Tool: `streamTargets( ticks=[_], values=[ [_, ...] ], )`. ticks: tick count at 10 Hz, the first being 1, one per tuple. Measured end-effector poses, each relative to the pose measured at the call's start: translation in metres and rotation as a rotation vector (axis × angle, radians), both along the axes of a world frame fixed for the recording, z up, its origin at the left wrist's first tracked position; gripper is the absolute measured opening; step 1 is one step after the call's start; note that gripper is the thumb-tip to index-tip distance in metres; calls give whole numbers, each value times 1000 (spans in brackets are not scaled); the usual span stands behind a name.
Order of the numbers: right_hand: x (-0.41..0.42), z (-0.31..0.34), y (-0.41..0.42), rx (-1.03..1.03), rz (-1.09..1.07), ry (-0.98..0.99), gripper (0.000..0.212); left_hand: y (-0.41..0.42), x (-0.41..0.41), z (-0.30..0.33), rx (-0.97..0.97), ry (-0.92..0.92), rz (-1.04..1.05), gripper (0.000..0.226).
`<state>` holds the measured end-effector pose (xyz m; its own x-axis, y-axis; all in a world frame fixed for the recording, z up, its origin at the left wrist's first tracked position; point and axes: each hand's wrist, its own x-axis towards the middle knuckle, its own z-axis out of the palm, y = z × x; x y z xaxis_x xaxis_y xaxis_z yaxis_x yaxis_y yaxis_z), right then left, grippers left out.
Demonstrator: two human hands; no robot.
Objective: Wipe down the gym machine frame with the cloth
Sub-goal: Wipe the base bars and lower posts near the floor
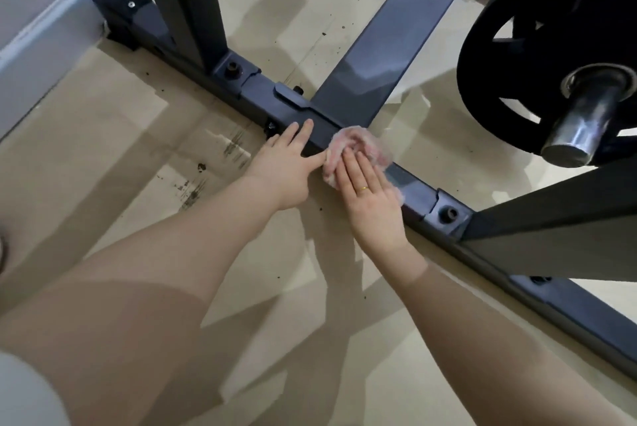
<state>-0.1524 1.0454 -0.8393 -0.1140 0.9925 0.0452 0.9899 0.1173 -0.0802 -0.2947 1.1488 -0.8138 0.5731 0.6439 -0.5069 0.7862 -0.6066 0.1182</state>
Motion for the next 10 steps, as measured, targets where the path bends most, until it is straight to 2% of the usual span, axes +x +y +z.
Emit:
streamTargets(
  ticks=[1, 2, 3, 4, 5, 7, 8, 9, 10],
  values=[
    [33, 2, -11, -82, 147, -195, 67, 6, 1, 9, -39, -16, 36, 77],
    [71, -2, -46, -25, 268, -373, 44, 16, -4, 17, -104, -54, 54, 76],
    [62, -4, -53, -352, 262, -624, 50, 23, -12, 17, -117, -76, -11, 76],
    [43, -11, -27, -134, 503, -592, 61, 30, -21, 11, -70, -107, -61, 78],
    [44, -5, -20, -153, 364, -343, 55, 35, -25, 5, -33, -106, -142, 78],
    [63, 19, -35, -208, 364, -421, 27, 35, -22, 4, -57, -108, -148, 78],
    [64, 15, -36, -185, 397, -478, 34, 34, -24, 0, -59, -115, -141, 79],
    [73, 7, -46, -117, 302, -424, 40, 30, -23, -2, -53, -135, -122, 80],
    [66, 22, -53, -12, 258, -625, 43, 32, -24, 2, -66, -156, -120, 79]
  ],
)
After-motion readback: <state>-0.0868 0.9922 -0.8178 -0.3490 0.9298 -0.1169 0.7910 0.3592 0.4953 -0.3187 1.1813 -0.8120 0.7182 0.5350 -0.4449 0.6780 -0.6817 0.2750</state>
